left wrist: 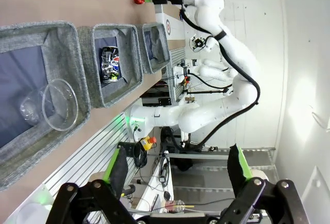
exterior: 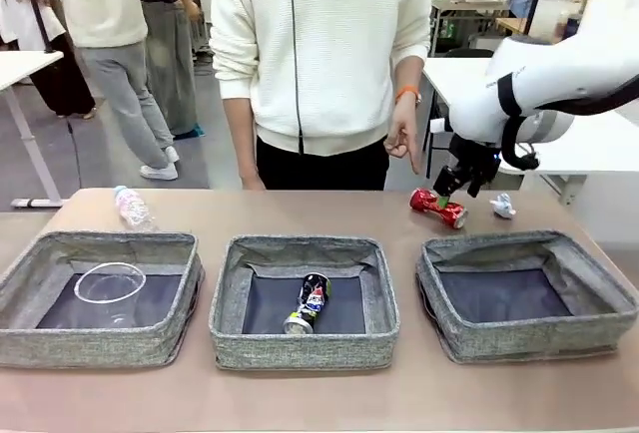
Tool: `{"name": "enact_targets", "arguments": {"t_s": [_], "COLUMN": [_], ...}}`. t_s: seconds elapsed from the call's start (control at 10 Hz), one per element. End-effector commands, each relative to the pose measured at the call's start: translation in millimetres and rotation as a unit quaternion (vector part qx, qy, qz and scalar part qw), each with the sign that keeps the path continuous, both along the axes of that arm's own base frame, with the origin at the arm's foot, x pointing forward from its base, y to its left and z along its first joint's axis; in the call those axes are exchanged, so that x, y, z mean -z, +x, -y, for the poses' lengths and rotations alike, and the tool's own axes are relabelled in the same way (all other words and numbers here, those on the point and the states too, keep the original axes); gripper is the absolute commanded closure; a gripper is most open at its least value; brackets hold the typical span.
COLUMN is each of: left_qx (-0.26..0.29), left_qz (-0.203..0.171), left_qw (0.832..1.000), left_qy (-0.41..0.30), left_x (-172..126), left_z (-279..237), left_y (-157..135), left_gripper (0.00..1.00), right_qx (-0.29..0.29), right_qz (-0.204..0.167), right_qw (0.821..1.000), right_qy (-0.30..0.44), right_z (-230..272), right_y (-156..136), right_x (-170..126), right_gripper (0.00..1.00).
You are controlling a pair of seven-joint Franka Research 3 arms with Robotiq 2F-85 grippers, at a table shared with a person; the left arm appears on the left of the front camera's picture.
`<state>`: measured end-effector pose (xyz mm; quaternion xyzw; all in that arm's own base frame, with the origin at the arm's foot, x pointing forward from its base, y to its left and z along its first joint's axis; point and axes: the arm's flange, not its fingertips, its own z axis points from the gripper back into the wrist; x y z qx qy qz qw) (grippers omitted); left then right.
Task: Sort the waste into the appropriate baskets.
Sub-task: Pick up the waste item pointed out by the person.
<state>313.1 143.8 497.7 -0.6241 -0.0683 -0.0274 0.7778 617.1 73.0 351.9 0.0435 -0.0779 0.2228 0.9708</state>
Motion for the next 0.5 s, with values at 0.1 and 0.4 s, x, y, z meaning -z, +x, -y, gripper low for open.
{"name": "enact_targets", "arguments": {"t_s": [0.1, 0.4], "left_qx": [0.003, 0.003], "left_qz": [0.004, 0.004], "left_qw": [1.0, 1.0], "left_qy": [0.004, 0.004], "left_x": [-1, -1], "left_z": [0, 0], "left_y": [-4, -4], "left_gripper": [0.0, 0.0], "right_qx": [-0.018, -0.009], "right_qz": [-0.044, -0.049], "right_qw": [0.997, 0.997], "right_qy": [0.064, 0.055], "right_z": [10, 2], "right_y": [15, 15], "right_x": [21, 42], "right_gripper": [0.0, 0.0]}}
